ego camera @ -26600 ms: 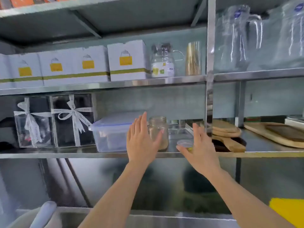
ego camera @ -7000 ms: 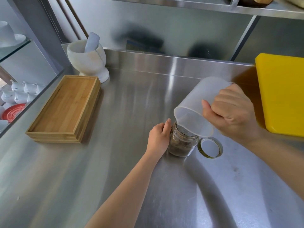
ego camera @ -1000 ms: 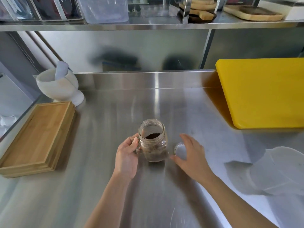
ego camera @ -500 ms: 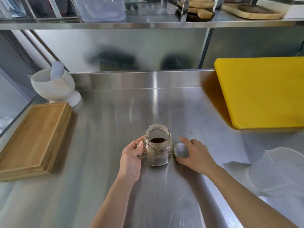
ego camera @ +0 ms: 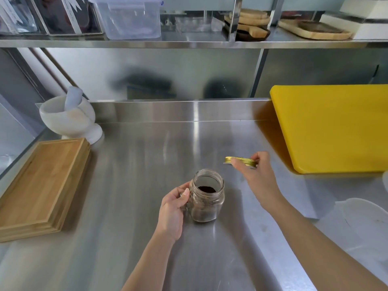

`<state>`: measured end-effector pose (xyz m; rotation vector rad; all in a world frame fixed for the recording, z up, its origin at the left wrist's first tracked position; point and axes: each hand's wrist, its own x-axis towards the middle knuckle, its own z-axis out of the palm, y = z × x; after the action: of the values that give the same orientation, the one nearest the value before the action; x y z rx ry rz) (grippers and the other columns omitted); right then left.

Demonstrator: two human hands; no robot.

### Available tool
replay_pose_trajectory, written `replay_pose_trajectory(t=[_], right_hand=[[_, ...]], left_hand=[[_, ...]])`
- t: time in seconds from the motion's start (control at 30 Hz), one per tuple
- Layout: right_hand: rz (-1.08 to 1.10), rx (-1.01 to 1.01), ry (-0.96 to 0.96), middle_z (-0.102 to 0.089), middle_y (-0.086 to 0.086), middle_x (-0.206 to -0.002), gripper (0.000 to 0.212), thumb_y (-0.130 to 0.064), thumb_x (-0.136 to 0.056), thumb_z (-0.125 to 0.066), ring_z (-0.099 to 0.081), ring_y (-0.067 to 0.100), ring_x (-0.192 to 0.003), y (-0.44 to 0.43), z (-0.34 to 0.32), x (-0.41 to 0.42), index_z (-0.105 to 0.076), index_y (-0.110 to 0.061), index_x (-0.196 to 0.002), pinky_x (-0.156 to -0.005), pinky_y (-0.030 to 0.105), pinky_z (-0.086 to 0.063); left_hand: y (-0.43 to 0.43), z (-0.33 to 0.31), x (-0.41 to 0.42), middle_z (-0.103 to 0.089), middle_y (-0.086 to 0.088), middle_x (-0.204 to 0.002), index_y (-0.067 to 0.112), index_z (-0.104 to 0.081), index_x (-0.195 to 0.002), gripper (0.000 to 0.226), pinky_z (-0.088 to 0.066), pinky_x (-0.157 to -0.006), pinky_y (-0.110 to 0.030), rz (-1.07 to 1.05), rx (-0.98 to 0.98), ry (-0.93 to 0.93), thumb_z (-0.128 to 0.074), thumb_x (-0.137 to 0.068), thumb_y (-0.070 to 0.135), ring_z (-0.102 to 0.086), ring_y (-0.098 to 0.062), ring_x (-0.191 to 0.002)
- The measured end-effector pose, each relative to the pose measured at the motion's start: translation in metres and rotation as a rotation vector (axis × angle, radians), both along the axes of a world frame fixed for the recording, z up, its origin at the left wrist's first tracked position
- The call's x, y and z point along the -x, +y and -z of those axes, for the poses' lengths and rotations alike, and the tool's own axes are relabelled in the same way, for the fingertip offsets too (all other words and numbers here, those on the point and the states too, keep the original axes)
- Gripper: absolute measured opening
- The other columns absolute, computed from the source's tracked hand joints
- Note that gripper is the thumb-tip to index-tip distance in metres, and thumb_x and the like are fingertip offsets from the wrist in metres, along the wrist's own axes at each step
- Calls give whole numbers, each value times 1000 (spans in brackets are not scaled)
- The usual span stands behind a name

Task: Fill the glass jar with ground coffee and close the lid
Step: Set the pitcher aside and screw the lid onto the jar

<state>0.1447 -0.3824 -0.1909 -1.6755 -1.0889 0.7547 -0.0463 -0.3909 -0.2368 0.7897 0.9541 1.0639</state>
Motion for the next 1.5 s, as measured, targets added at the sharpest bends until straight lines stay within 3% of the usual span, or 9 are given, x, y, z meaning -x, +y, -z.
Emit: replay_pose_trajectory(t=[0.17,0.3,0.43,0.53,0.7,0.87,1.03,1.27,1.5], right_hand=[[-225,-17,-3,-48,-2,-76,54,-59,-52,-68,-44,12,-68,-12,-1,14,-39,-18,-72,-65,29,-37],[-402,64,-255,-53,-18,-97,45,-60,-58,-64,-48,11,-100,-18,3,16,-42,-34,-86,-86,34,-47],[-559,-14,-443,-38,-38,-104,53,-46,-68,-66,-32,-22,-107,-17,-6,18,-36,-45,-112,-99,30,-35],[-683,-1,-524,-39,-29,-122,66,-43,-75,-68,-32,-14,-109,-13,-11,15,-33,-42,-130,-106,31,-28],[-844,42,-718,-40,-15,-130,70,-33,-81,-72,-28,-8,-109,-3,-29,9,-33,-37,-139,-99,21,-22],[-958,90,-901,-38,-8,-131,74,-26,-80,-71,-36,10,-119,1,-41,11,-30,-42,-139,-96,23,-42],[-973,167,-890,-36,-7,-131,75,-31,-79,-73,-37,11,-120,2,-48,18,-31,-41,-140,-90,19,-41],[-1112,142,-985,-31,-6,-143,72,1,-82,-65,-27,12,-129,5,-62,24,-41,-40,-136,-91,16,-35],[-1024,225,-1158,-43,-6,-118,71,-48,-76,-70,-46,13,-106,9,-63,27,-34,-44,-137,-77,23,-47]], left_hand=[[2,1,-3,-76,2,-74,-30,-41,-108,29,-49,-53,-15,-6,-13,12,-38,-92,-6,-66,-7,-58],[4,2,-2,-76,-1,-75,-14,-55,-105,23,-52,-56,-18,0,9,5,-40,-91,-4,-69,-11,-63],[4,3,0,-77,1,-79,-1,-61,-91,20,-54,-64,-22,10,-1,32,-41,-92,-2,-71,-13,-73],[5,4,2,-77,1,-84,3,-64,-88,20,-50,-77,-31,0,-19,72,-44,-91,0,-68,-20,-84],[5,5,2,-76,0,-87,5,-65,-88,22,-49,-76,-30,12,-49,98,-44,-91,0,-68,-18,-85],[6,5,1,-77,4,-85,8,-64,-78,26,-51,-76,-30,26,-55,81,-43,-91,-2,-70,-14,-81],[8,11,4,-76,-4,-91,12,-67,-75,27,-49,-88,-43,14,-46,77,-48,-90,0,-66,-29,-93],[7,9,4,-76,1,-84,7,-67,-89,21,-48,-74,-25,15,-37,77,-48,-90,0,-68,-13,-82],[7,12,2,-75,-3,-88,6,-68,-88,13,-52,-76,-26,38,-61,36,-61,-78,9,-69,-19,-86]])
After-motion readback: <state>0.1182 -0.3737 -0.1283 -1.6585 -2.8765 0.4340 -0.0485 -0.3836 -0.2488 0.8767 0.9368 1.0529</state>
